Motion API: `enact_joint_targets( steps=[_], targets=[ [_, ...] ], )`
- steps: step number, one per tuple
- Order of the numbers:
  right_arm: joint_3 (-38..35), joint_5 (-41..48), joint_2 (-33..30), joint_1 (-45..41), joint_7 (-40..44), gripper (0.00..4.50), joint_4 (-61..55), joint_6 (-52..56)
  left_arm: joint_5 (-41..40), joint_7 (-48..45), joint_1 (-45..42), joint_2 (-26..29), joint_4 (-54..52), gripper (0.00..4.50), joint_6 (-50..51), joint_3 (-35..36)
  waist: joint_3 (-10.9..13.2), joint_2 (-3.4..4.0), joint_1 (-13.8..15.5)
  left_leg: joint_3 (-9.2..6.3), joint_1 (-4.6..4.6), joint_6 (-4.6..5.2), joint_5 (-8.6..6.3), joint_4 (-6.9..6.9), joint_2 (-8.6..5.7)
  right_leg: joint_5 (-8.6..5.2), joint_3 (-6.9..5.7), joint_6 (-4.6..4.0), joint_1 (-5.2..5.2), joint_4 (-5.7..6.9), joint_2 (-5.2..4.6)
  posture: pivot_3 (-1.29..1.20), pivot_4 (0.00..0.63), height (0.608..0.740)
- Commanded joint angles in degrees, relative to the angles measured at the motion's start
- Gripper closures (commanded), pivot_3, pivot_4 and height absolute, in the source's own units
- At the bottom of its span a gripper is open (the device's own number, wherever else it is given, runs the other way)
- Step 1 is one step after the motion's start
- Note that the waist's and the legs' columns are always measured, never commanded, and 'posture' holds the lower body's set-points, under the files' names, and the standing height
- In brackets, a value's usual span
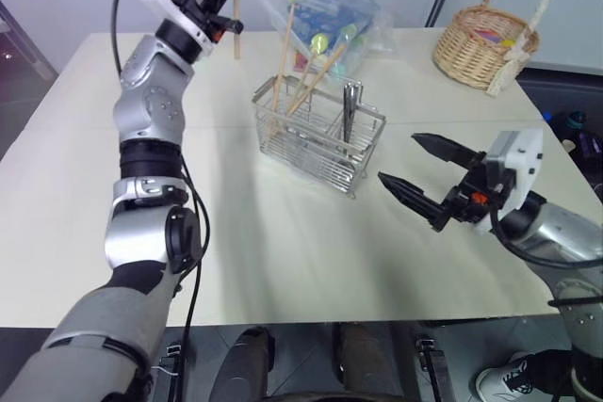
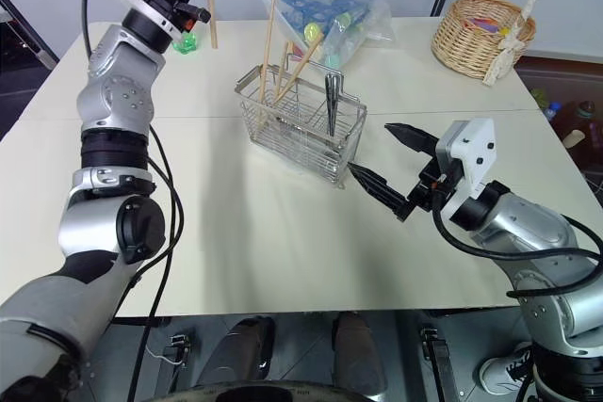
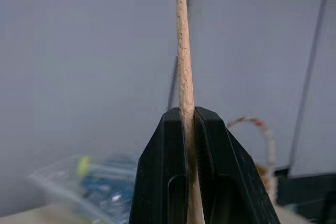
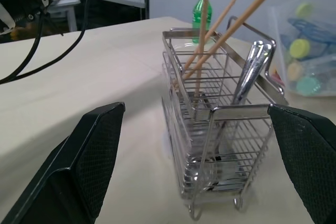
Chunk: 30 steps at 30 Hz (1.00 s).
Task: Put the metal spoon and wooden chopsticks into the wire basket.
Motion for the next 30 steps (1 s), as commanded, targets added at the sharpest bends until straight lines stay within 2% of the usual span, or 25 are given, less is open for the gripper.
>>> enact_joint_targets(
  steps=[1, 10, 30],
  targets=[
    [-1.7, -0.2, 0.8, 0.4, -1.6, 0.0, -3.6, -1.7, -2.1, -3.6, -1.2, -1.6, 0.0, 4.43, -1.1, -0.5, 0.0, -0.01, 0.1, -0.01, -0.01, 0.0, 0.0, 0.02, 0.0, 0.0, 0.0, 0.0, 0.0, 0.0, 0.01, 0.0, 0.15, 0.74],
    [-0.5, -1.2, 2.5, 1.6, -4.7, 0.0, -6.0, -2.1, -1.6, -5.3, 1.1, -7.3, 1.3, 4.43, -6.9, -1.2, 0.0, -0.01, 0.1, -0.02, -0.01, 0.0, 0.0, 0.02, 0.0, 0.0, 0.0, 0.01, 0.0, -0.01, 0.01, 0.0, 0.15, 0.74],
    [0.5, -0.9, 2.8, -0.3, -6.3, 0.0, -6.1, -1.7, 5.0, 0.1, 8.1, -9.7, 7.8, 4.43, -20.3, -4.1, 0.0, -0.01, 0.3, -0.03, 0.02, 0.0, 0.0, 0.03, -0.01, 0.0, 0.0, 0.01, 0.05, -0.01, 0.02, 0.0, 0.15, 0.74]
  ],
)
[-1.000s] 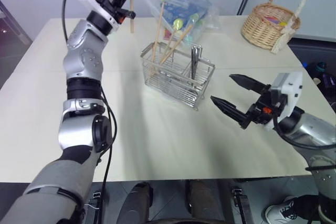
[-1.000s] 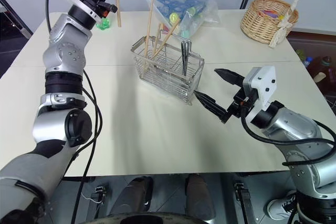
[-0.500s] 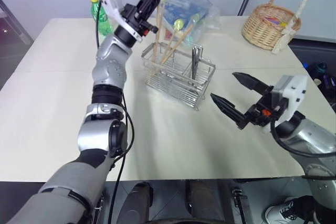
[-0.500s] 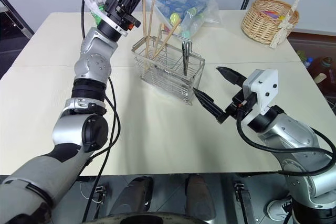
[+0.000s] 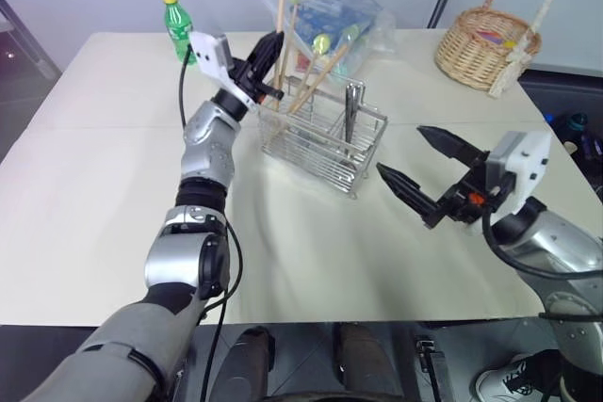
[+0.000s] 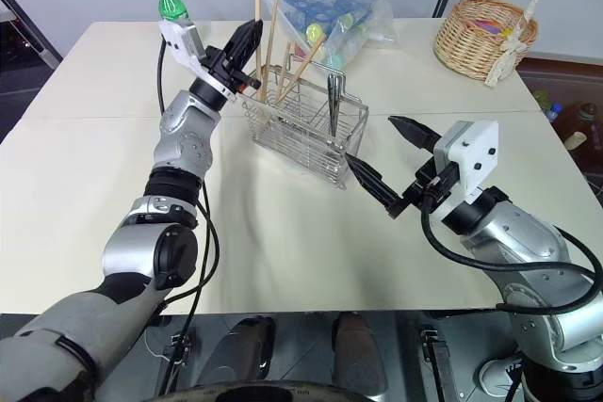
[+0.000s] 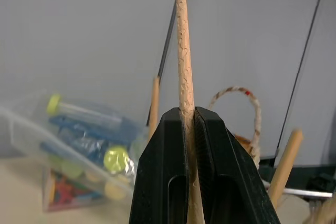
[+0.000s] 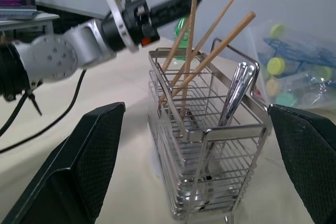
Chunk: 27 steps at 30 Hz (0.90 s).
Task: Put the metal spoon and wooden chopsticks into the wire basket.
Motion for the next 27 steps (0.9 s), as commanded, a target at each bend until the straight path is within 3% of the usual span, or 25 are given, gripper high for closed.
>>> enact_joint_targets(
  steps=[1, 7, 8, 10, 15, 16, 27],
  targets=[
    [-0.4, 0.7, 0.2, -0.6, -0.1, 0.0, -2.1, -0.8, 0.7, 0.4, -0.1, -0.2, -1.1, 4.43, -2.8, -0.7, 0.0, 0.0, 0.0, 0.0, 0.0, 0.0, 0.0, 0.0, 0.0, 0.0, 0.0, 0.0, 0.0, 0.0, 0.0, 0.0, 0.15, 0.74],
    [-0.4, 1.0, 0.2, -0.7, -0.5, 0.0, -2.4, -0.6, 0.7, 0.1, 0.3, -0.6, -0.8, 4.43, -3.5, -1.2, 0.0, 0.0, 0.0, 0.0, 0.01, 0.0, 0.0, 0.0, 0.0, 0.0, 0.0, 0.0, 0.01, 0.0, 0.0, 0.0, 0.15, 0.74],
    [-0.5, 1.0, 0.2, -0.7, -0.5, 0.0, -2.5, -0.6, 0.6, -0.2, 0.3, -0.6, -0.9, 3.68, -3.3, -1.4, 0.0, 0.0, 0.0, 0.0, 0.01, 0.0, 0.0, 0.0, 0.0, 0.0, 0.0, 0.0, 0.01, 0.0, 0.0, 0.0, 0.15, 0.74],
    [-0.6, 1.1, 0.1, -0.7, -0.6, 0.0, -2.6, -0.6, 0.5, -0.6, 0.4, -0.7, -1.1, 2.84, -3.1, -1.6, 0.0, 0.0, 0.0, 0.0, 0.01, 0.0, 0.0, 0.0, 0.0, 0.0, 0.0, 0.0, 0.01, 0.0, 0.0, 0.0, 0.15, 0.74],
    [-0.5, 1.2, 0.1, -0.6, -0.9, 0.0, -2.8, -0.6, 0.2, -0.7, 0.5, -0.7, -2.0, 0.27, -2.6, -1.9, 0.0, 0.0, 0.0, 0.0, 0.04, 0.0, 0.0, 0.0, 0.0, 0.0, 0.0, 0.0, 0.04, 0.01, 0.0, 0.0, 0.15, 0.74],
    [-0.4, 1.2, 0.1, -0.7, -1.0, 0.0, -2.7, -0.6, 0.2, -0.4, 0.3, -0.6, -2.0, 0.03, -2.6, -1.9, 0.0, 0.0, 0.0, 0.0, 0.05, 0.0, 0.0, 0.0, 0.0, 0.0, 0.0, 0.0, 0.04, 0.01, 0.0, 0.0, 0.15, 0.74],
    [0.1, 1.1, -0.1, -1.7, 0.6, 0.0, -0.6, -0.7, -2.7, 5.1, 1.4, 4.3, -17.2, 0.03, 9.2, -0.9, 0.0, 0.0, -0.2, 0.0, 0.1, 0.0, 0.0, -0.02, 0.01, 0.0, 0.01, 0.0, 0.04, 0.04, 0.01, 0.0, 0.15, 0.74]
  ],
)
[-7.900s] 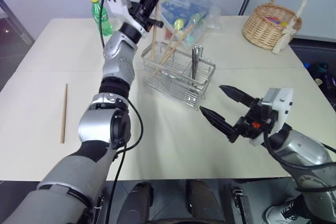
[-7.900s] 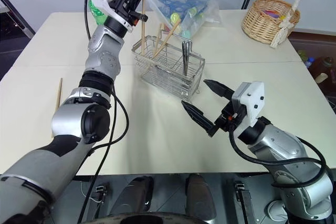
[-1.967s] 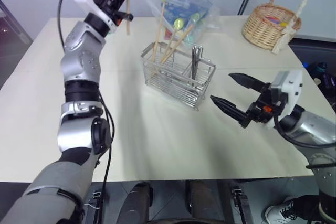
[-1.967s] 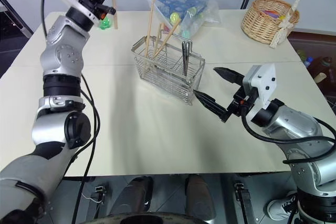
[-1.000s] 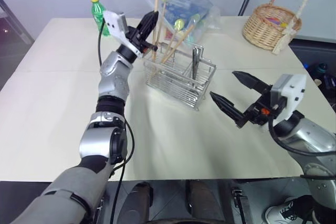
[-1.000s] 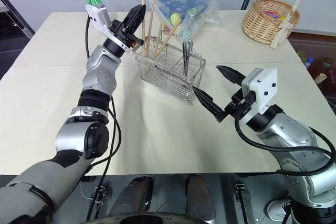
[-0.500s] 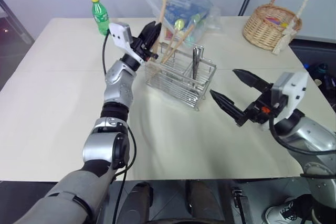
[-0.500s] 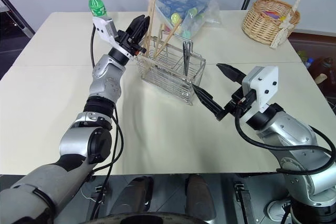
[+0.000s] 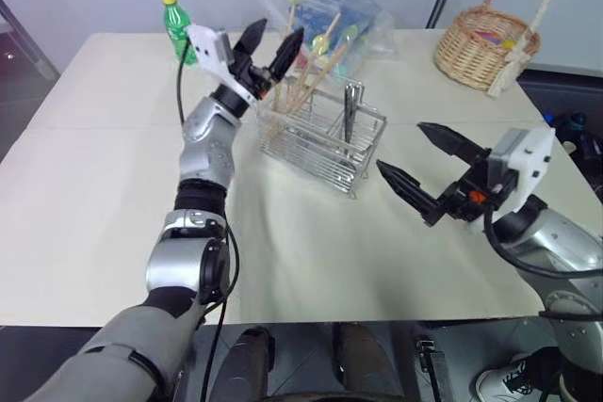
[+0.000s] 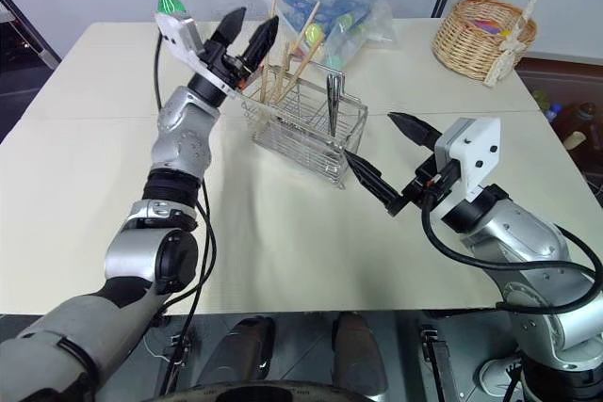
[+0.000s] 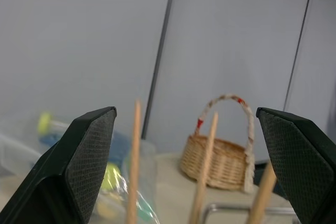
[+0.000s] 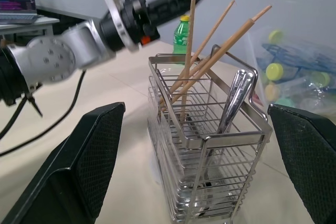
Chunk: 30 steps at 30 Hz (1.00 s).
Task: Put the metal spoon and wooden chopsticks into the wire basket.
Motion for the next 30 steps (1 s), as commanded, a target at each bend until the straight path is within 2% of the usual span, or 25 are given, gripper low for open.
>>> enact_joint_targets(
  steps=[1, 4, 9, 14, 22, 26, 30],
  targets=[
    [0.2, 0.5, -0.1, -1.1, 1.1, 0.0, 0.1, -0.8, -0.2, 3.2, 1.1, 3.9, -8.7, 0.03, 6.0, -0.1, 0.0, 0.0, -0.1, 0.0, 0.0, 0.0, 0.0, 0.0, 0.0, 0.0, 0.0, 0.0, 0.0, 0.0, 0.0, 0.0, 0.15, 0.74],
    [0.7, 0.6, -0.1, -1.5, 2.5, 0.0, 1.0, -0.9, 0.8, 4.0, 5.4, 8.5, -16.9, 0.03, 12.2, -1.8, 0.0, 0.03, -0.2, 0.01, 0.07, 0.0, 0.0, -0.03, 0.0, 0.0, 0.03, 0.0, 0.01, 0.06, 0.01, 0.0, 0.15, 0.74],
    [1.7, 0.6, -0.1, -2.5, 4.9, 0.0, 2.9, -1.2, -4.1, 1.5, 16.0, 15.9, -32.9, 0.03, 25.0, -2.2, 0.0, 0.04, -0.1, 0.0, 0.08, 0.0, 0.0, -0.02, 0.01, 0.0, 0.04, -0.01, 0.01, 0.11, 0.01, 0.0, 0.15, 0.74],
    [3.2, -0.5, 0.5, -2.8, 7.6, 0.0, 5.4, -2.3, -9.3, 3.8, 26.2, 21.7, -46.7, 0.03, 35.6, 1.1, 0.0, 0.05, 0.0, -0.01, 0.08, 0.0, 0.0, -0.03, 0.03, -0.01, 0.05, -0.02, 0.01, 0.11, 0.01, 0.0, 0.15, 0.74],
    [0.9, 2.2, -0.9, -0.7, 10.8, 0.0, 6.4, -1.2, -18.4, 10.5, 37.8, 24.7, -63.7, 0.03, 46.9, 5.8, 0.0, 0.06, 0.1, 0.0, 0.08, 0.0, 0.0, -0.03, 0.03, -0.01, 0.05, -0.03, 0.03, 0.07, 0.01, 0.0, 0.15, 0.74],
    [0.3, 3.8, -1.1, 0.7, 11.2, 0.0, 5.7, -0.3, -21.5, 10.8, 44.9, 26.6, -71.9, 0.03, 49.4, 5.9, 0.0, 0.06, 0.0, 0.01, 0.1, 0.0, -0.01, -0.06, 0.06, -0.02, 0.05, -0.05, 0.03, 0.07, 0.02, 0.0, 0.15, 0.74],
    [1.0, 4.5, -0.4, 2.4, 10.8, 0.0, 4.4, 0.1, -23.1, 12.1, 49.8, 26.9, -75.1, 0.03, 49.6, 6.4, 0.0, 0.08, 0.2, 0.02, 0.11, 0.01, -0.01, -0.05, 0.08, -0.03, 0.06, -0.07, 0.05, 0.06, 0.02, 0.0, 0.15, 0.74]
  ],
)
